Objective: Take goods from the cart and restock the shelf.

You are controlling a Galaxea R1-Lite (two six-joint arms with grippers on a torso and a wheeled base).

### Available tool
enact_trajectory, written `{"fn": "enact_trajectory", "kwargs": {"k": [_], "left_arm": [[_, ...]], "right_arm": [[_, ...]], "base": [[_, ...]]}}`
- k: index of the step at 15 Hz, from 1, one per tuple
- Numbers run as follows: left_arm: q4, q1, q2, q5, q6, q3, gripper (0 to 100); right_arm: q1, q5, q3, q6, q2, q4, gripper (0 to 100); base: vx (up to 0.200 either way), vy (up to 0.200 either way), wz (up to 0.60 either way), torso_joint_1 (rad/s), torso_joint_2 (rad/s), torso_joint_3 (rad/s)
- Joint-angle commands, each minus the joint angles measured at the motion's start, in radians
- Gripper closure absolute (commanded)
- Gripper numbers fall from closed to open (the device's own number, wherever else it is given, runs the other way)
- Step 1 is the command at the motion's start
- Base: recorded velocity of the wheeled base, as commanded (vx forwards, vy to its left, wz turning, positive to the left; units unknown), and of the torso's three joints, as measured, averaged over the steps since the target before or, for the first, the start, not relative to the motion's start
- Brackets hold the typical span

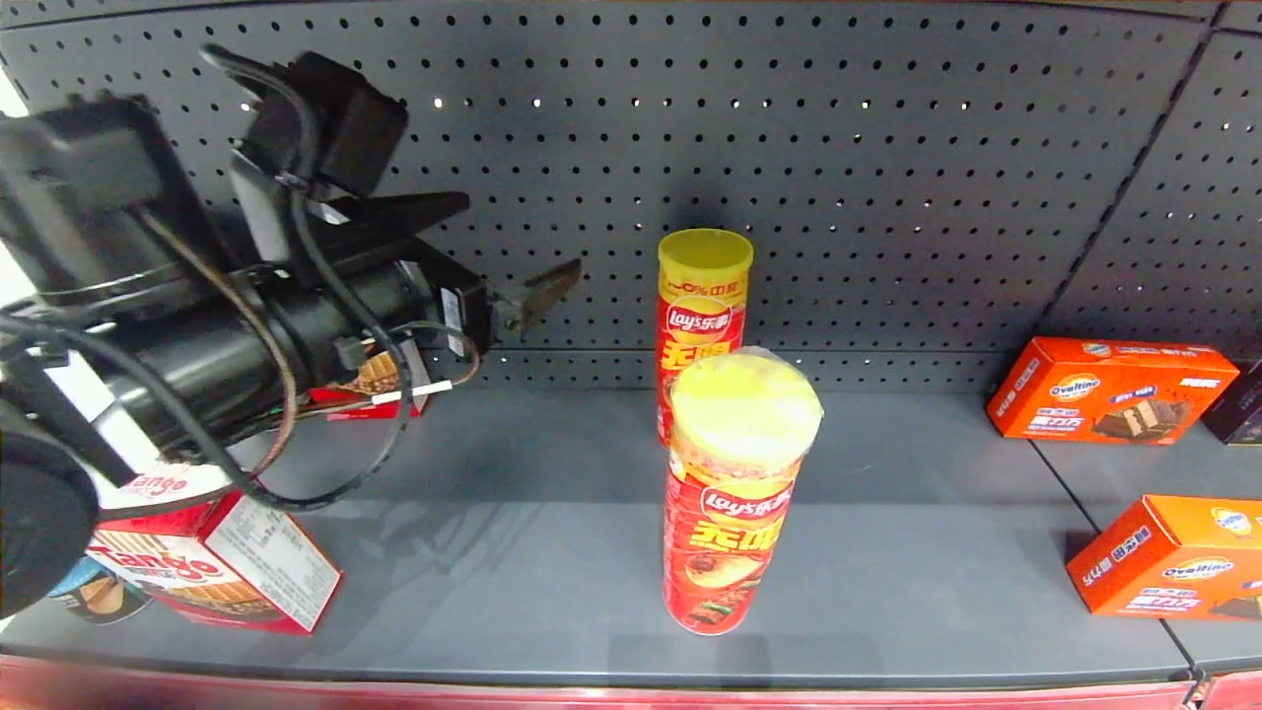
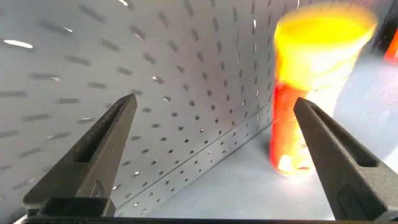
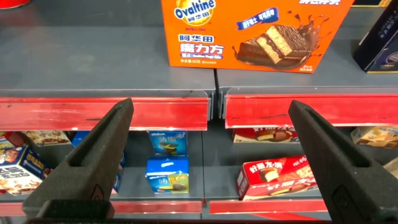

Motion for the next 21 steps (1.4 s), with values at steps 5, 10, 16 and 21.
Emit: {"fn": "enact_trajectory", "kwargs": {"k": [5, 10, 16, 21], "left_arm": [[0.008, -0.066, -0.573, 0.083, -0.037, 0.346, 0], [0.085, 0.172, -0.986, 0.086, -0.049, 0.630, 0], [0.083, 0.428, -1.282, 0.075, -0.100, 0.923, 0], [0.388, 0.449, -1.532, 0.074, -0.104, 0.923, 0]], "right_arm": [[0.000, 0.000, 0.000, 0.000, 0.000, 0.000, 0], [-0.001, 0.000, 0.000, 0.000, 0.000, 0.000, 0], [-0.001, -0.001, 0.000, 0.000, 0.000, 0.000, 0], [0.000, 0.000, 0.000, -0.001, 0.000, 0.000, 0]], "base": [[0.000, 0.000, 0.00, 0.000, 0.00, 0.000], [0.000, 0.000, 0.00, 0.000, 0.00, 0.000], [0.000, 0.000, 0.00, 0.000, 0.00, 0.000], [0.000, 0.000, 0.00, 0.000, 0.00, 0.000]]}}
